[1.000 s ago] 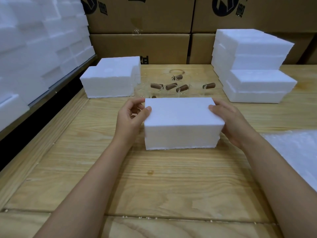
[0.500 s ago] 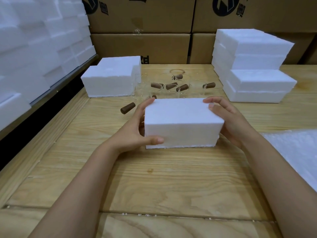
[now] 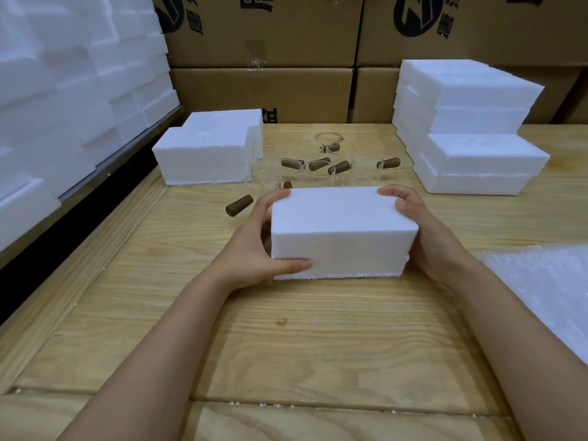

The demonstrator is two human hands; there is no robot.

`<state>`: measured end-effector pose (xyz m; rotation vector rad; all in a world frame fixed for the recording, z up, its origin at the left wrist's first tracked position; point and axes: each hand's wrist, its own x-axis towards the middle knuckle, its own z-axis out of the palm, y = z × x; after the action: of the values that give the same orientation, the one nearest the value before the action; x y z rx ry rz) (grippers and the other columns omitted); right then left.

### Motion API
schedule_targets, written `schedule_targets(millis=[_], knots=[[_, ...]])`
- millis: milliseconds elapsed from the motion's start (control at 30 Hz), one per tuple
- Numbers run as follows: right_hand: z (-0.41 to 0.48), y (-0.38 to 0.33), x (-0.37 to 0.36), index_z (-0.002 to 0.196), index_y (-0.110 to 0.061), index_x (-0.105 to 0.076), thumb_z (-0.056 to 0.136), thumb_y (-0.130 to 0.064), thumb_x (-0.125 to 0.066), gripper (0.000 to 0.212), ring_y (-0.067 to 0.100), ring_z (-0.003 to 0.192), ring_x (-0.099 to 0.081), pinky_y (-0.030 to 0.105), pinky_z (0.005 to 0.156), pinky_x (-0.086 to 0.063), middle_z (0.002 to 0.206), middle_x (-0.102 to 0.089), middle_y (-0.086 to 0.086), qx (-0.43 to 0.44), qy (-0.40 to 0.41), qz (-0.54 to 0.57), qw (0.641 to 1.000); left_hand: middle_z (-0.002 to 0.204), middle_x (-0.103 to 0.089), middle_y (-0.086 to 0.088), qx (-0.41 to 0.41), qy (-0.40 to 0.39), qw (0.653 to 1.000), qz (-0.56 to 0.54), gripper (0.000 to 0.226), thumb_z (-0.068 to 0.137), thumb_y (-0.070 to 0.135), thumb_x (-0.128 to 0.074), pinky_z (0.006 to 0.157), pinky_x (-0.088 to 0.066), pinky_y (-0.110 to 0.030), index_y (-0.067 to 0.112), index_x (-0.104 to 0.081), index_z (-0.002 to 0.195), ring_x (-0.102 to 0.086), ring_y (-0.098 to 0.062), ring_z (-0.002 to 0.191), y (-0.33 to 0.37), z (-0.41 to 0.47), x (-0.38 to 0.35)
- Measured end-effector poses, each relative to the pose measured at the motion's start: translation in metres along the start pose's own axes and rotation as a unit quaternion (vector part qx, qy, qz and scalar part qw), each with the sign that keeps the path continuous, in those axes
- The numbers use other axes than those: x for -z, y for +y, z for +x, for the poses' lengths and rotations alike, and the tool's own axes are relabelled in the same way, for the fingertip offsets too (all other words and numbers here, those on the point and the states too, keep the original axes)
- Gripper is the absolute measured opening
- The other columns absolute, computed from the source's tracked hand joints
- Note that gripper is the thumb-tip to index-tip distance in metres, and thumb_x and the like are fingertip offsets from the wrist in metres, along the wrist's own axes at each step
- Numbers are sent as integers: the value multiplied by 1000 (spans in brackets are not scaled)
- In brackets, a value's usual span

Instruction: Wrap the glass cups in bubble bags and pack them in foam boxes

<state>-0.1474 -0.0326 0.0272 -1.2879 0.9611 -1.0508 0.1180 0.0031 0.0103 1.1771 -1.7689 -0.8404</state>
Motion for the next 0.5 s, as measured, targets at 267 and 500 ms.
schedule_targets(millis=[267,500], knots=[[2,-14,-2,101,-36,-66,79,-45,-44,33,14,78,-59,27,60,-46,94,-67,-9,3,31,23,999,103,-53,40,23,9,997,-70,87,50,42,-86,72,-49,-8,59,-41,122,-57,13,95,13,8,6],[2,-20,-9,81,-36,-71,82,-48,-50,24,25,89,-61,37,73,-49,93,-67,-2,-54,126,-36,990,122,-58,23,97,15,977,-190,69,57,80,-60,75,-53,-21,56,-47,120,-63,2,105,20,15,1]])
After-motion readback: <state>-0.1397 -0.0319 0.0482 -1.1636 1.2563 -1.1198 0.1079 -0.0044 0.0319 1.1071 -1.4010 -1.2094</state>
